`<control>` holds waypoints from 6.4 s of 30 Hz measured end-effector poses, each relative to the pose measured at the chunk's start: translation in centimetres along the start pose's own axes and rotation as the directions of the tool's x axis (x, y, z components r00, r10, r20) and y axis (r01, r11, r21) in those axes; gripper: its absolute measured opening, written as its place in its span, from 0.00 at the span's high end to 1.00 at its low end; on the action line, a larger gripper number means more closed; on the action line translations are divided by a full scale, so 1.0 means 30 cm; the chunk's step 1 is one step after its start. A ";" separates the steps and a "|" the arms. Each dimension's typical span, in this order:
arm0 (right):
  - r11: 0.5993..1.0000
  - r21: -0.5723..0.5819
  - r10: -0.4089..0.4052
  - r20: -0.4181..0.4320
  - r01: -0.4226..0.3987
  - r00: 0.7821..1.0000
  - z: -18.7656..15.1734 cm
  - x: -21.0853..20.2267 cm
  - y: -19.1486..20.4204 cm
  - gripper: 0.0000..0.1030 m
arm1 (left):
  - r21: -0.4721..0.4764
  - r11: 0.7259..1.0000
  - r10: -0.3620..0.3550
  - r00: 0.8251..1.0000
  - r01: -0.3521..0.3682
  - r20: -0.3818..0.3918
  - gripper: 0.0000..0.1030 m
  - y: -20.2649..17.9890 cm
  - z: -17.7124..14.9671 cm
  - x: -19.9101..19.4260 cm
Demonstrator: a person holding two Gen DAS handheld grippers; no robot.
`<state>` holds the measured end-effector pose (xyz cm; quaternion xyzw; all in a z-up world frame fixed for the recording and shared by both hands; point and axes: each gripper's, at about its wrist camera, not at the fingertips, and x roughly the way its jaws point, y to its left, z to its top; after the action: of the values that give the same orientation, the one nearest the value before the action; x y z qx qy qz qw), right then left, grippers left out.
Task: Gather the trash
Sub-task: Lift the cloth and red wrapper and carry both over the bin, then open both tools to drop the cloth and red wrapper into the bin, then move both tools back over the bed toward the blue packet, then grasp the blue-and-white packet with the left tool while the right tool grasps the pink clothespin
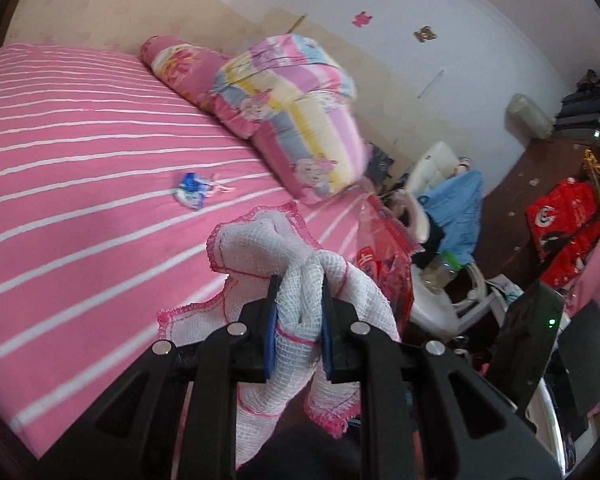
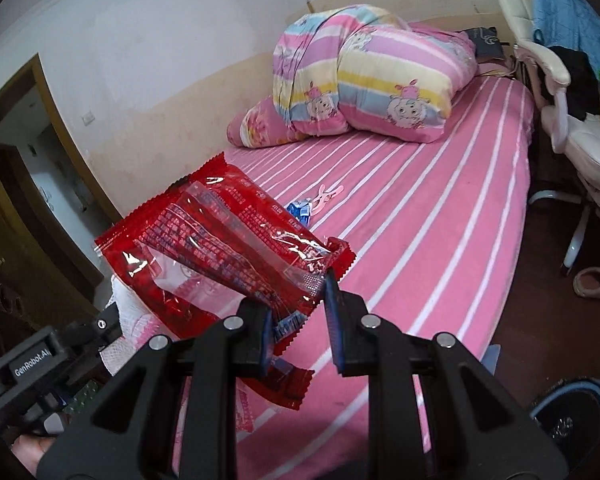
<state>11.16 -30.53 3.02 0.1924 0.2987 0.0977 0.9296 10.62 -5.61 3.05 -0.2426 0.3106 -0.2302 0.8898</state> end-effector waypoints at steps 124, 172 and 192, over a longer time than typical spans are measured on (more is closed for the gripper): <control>0.976 -0.082 -0.203 0.017 0.204 0.979 0.101 0.266 -0.061 0.13 | 0.034 0.997 0.074 0.996 -0.073 -0.043 0.07 0.186 0.051 0.304; 0.970 -0.070 -0.244 -0.242 0.234 0.939 0.362 1.530 -0.109 0.48 | 0.217 0.939 0.309 0.933 -0.268 -0.183 0.56 0.661 0.419 1.105; 0.989 -0.047 -0.148 -0.229 0.141 0.962 0.295 1.306 -0.054 0.87 | 0.200 0.954 0.253 0.959 -0.224 -0.130 0.67 0.546 0.362 0.927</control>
<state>47.96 -23.01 -11.34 0.1435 0.4169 0.0561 0.8958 41.58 -5.34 -11.13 -0.1017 0.3829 -0.1665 0.9029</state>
